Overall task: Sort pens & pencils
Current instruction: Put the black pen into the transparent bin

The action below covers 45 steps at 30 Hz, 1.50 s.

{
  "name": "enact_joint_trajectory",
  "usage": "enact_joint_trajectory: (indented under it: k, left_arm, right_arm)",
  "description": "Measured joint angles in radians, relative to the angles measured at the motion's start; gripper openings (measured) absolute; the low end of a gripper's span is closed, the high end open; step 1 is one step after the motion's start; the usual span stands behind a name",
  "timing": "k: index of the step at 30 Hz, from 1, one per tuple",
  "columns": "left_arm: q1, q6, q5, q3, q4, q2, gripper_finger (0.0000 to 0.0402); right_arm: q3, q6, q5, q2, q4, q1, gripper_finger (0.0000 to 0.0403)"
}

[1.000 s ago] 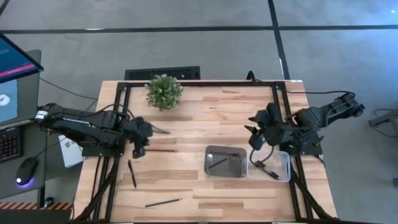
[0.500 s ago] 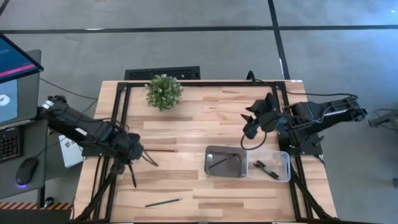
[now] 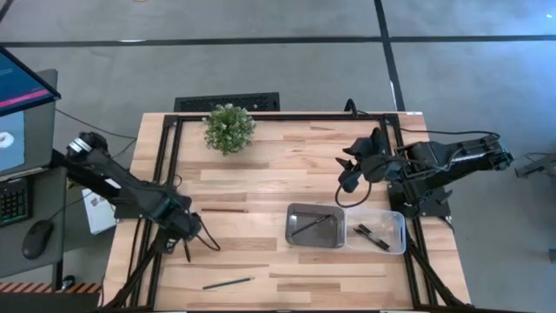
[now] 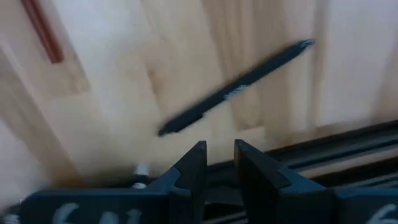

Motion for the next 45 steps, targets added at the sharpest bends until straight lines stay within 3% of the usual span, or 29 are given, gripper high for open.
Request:
enact_joint_trajectory:
  k: [7, 18, 24, 35, 45]
  left_arm:
    - [-0.003, 0.124, -0.016, -0.003, 0.033, 0.103, 0.0071]
    - [-0.003, 0.005, -0.108, -0.002, 0.031, 0.223, 0.0071]
    - [-0.002, 0.040, -0.113, -0.002, 0.040, 0.234, 0.0076]
    - [-0.002, 0.070, -0.117, -0.002, 0.041, 0.233, 0.0205]
    - [-0.002, -0.139, -0.123, -0.002, 0.169, 0.233, 0.0233]
  right_arm:
    - [0.000, -0.011, -0.004, 0.000, 0.006, 0.000, 0.0185]
    - [0.000, -0.011, -0.011, 0.000, 0.006, 0.002, 0.0185]
    - [0.000, -0.011, -0.010, 0.000, 0.006, 0.002, 0.0188]
    - [0.000, -0.011, 0.002, 0.000, 0.009, -0.001, 0.0186]
    - [0.000, -0.011, 0.001, 0.000, 0.051, -0.053, 0.0185]
